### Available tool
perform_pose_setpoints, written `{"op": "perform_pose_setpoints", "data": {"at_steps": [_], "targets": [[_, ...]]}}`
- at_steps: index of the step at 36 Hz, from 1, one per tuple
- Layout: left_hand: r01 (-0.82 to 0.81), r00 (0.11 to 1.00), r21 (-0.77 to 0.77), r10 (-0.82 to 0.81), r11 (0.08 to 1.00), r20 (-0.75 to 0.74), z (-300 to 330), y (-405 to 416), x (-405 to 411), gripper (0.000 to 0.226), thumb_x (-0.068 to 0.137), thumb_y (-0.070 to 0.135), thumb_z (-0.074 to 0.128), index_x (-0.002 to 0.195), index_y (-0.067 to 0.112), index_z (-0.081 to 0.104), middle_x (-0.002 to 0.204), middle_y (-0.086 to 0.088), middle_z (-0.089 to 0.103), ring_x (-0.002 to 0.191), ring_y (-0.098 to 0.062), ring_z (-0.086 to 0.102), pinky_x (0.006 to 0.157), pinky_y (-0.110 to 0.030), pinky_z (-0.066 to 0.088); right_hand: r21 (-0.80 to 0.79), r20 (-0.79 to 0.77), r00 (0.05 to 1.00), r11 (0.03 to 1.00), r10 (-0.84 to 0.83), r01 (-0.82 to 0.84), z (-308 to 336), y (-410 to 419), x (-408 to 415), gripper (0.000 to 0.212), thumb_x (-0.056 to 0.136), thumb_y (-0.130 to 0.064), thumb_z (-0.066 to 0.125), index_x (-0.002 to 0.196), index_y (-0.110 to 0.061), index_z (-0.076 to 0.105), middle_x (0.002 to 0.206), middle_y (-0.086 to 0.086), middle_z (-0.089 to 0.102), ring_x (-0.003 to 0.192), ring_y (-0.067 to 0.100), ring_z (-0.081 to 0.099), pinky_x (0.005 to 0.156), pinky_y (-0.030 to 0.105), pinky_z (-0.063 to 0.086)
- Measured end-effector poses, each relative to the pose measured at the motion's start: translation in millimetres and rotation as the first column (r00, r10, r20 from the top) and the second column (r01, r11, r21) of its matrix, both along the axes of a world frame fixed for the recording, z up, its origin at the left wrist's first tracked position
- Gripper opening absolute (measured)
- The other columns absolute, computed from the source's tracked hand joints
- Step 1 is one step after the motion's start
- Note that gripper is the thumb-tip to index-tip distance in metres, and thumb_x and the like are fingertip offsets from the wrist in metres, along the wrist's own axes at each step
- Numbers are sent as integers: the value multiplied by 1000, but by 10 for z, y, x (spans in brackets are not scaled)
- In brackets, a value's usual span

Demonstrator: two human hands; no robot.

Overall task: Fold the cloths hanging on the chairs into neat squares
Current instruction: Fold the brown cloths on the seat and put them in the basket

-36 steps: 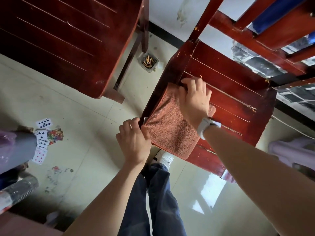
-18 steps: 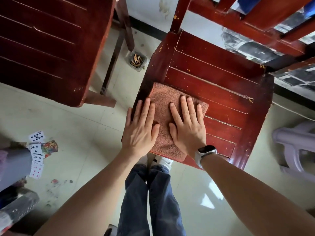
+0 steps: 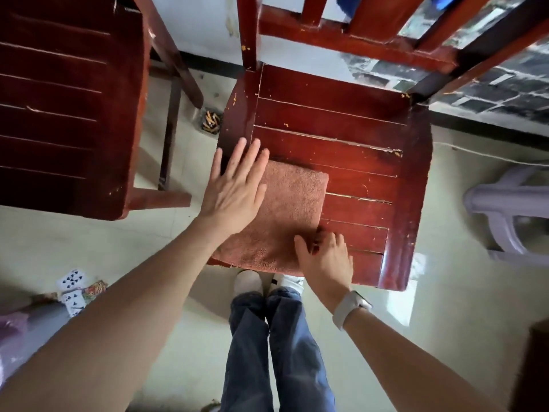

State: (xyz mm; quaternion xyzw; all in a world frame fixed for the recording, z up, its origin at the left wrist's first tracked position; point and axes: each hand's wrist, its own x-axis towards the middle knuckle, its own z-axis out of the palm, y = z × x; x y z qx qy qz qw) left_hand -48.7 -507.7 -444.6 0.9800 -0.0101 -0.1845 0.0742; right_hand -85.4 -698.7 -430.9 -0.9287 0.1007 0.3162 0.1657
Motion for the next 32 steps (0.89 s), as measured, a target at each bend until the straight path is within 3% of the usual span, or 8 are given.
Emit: {"op": "perform_pose_setpoints", "data": {"at_steps": [3,7,12,17,22,25,28,32], "targets": [[13,992,17,-11,1000,-124,-37,81,132,56,98,41,17,147,20,-1,156,1,-2,143,-19,-6,114,-49,-3,44,-73,997,998,-32,35,3,44,-23,48,84,-49,50,107,-7,53,107,7,52,105,27,50,91,38,40],[-9,999,16,10,1000,-48,2,104,132,51,97,33,33,143,12,27,146,-10,35,132,-30,32,107,-51,23,134,-101,993,989,-56,69,90,5,146,35,86,-42,52,101,-10,49,90,3,54,92,28,58,80,36,46],[-170,985,-43,170,984,-9,100,-65,-67,42,89,28,50,124,3,51,105,-19,60,96,-36,56,78,-47,45,109,212,975,993,-64,41,199,-312,728,23,87,-34,53,94,-13,47,89,7,58,91,32,55,89,45,42],[-213,977,-61,213,975,-6,70,-221,-196,57,87,37,53,130,2,44,112,-20,58,99,-35,56,77,-44,47,-56,516,843,988,153,-144,146,-485,1124,48,85,-25,36,127,-6,48,128,15,52,124,32,43,111,49,25],[-59,996,-75,64,995,55,-23,-285,-162,57,93,31,36,143,8,24,150,-11,27,135,-32,31,99,-50,38,-200,341,796,866,500,-458,-105,-400,947,61,93,-37,19,145,-4,16,154,15,15,143,28,10,115,47,-1],[-22,999,-52,20,998,-42,-82,-285,-159,57,94,37,21,144,10,21,154,-4,17,141,-28,18,106,-54,28,-247,269,824,863,498,-441,-282,-396,857,65,93,-44,17,146,-6,12,154,16,13,143,30,11,115,51,5],[-35,998,-106,29,994,-56,-93,-278,-128,56,97,35,27,146,11,16,155,-3,10,143,-25,8,111,-52,18,-220,259,847,882,464,-416,-325,-383,896,65,93,-45,17,146,-8,12,154,16,13,143,30,12,114,54,8],[-224,972,-339,233,914,-16,-1,-308,-4,49,96,25,40,142,10,29,151,-6,28,140,-22,24,110,-44,24,-66,394,873,956,288,-285,-181,-440,881,57,94,-37,20,145,-11,21,154,13,15,143,27,10,114,51,1]]}}
